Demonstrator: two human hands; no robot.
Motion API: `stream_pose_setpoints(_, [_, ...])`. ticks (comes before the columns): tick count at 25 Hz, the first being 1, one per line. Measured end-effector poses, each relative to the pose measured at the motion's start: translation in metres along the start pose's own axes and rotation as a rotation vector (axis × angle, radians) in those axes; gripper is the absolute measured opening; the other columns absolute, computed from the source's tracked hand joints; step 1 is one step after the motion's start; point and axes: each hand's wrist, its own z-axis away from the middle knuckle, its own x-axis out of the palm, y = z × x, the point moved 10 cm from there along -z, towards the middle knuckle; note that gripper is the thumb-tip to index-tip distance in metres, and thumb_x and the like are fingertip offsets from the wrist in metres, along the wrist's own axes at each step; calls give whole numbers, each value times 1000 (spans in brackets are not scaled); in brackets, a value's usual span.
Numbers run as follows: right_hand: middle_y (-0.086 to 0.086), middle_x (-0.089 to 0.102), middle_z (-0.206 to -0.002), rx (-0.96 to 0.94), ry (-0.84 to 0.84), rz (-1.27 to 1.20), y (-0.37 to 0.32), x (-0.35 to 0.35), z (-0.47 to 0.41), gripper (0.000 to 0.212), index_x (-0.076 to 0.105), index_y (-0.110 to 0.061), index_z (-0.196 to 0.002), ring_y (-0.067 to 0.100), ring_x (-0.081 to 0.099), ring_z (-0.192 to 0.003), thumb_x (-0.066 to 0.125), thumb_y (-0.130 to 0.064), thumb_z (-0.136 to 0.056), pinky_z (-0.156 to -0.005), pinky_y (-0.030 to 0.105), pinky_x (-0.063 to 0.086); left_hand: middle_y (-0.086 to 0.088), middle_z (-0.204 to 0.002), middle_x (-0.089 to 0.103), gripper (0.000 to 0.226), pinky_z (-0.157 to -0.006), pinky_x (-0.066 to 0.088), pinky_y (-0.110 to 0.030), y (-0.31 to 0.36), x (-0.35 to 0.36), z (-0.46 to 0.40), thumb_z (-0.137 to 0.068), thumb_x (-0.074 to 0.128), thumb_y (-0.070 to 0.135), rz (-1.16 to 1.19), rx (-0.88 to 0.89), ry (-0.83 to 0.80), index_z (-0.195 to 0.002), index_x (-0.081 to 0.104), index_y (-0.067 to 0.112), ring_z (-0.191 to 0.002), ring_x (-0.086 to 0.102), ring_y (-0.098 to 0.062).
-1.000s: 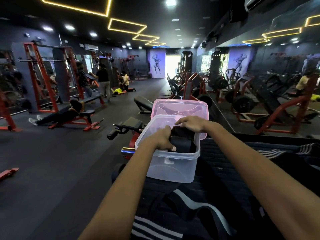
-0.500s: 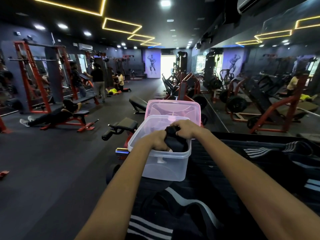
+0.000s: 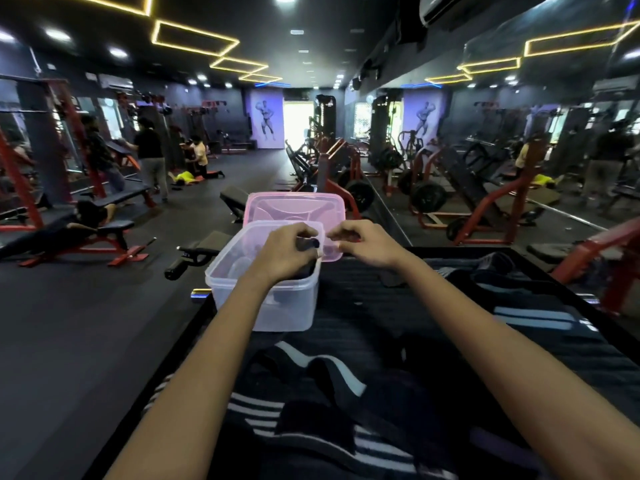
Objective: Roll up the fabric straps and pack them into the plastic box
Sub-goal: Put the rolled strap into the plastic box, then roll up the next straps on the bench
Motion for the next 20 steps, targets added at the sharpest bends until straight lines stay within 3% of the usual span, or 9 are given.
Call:
stream_pose_setpoints(3, [12,68,-112,42,15,-137,19,-25,56,24,66,-3,-113,15,64,-99,63,-5,-89,-78,16,51,0,-108,66,35,-85,44,-20,38,28,27,-80,74,15,209,12,-41,-113,65,10,-99,61,-12])
stream_pose_setpoints(6, [13,70,-107,118,56,-151,48,-51,109,21,67,-4,-110,14,64,-92,64,-7,-90,-71,12,49,-4,-107,67,30,-83,48,-19,60,65,45,-79,75,11,382,-49,-107,-107,64,11,-96,63,-15])
stream_pose_setpoints(11, [1,73,-95,189,40,-60,93,-61,178,15,72,-16,-101,13,67,-92,67,-13,-88,-90,36,52,-5,-103,70,26,-90,50,-23,83,133,94,-79,75,7,467,-42,-231,-103,67,13,-95,65,-14])
stream_pose_setpoints(16, [-2,72,-92,180,35,-102,96,-60,195,14,72,-12,-101,9,65,-91,68,-14,-88,-89,29,49,6,-106,72,26,-95,49,-24,79,149,108,-79,76,18,394,-12,-280,-103,69,24,-102,66,-4])
stream_pose_setpoints(20, [1,73,-91,162,34,-118,94,-61,195,13,73,-15,-99,13,67,-90,70,-15,-86,-88,31,50,9,-103,72,24,-96,50,-27,73,139,106,-79,76,20,378,-14,-248,-102,70,25,-100,65,-2])
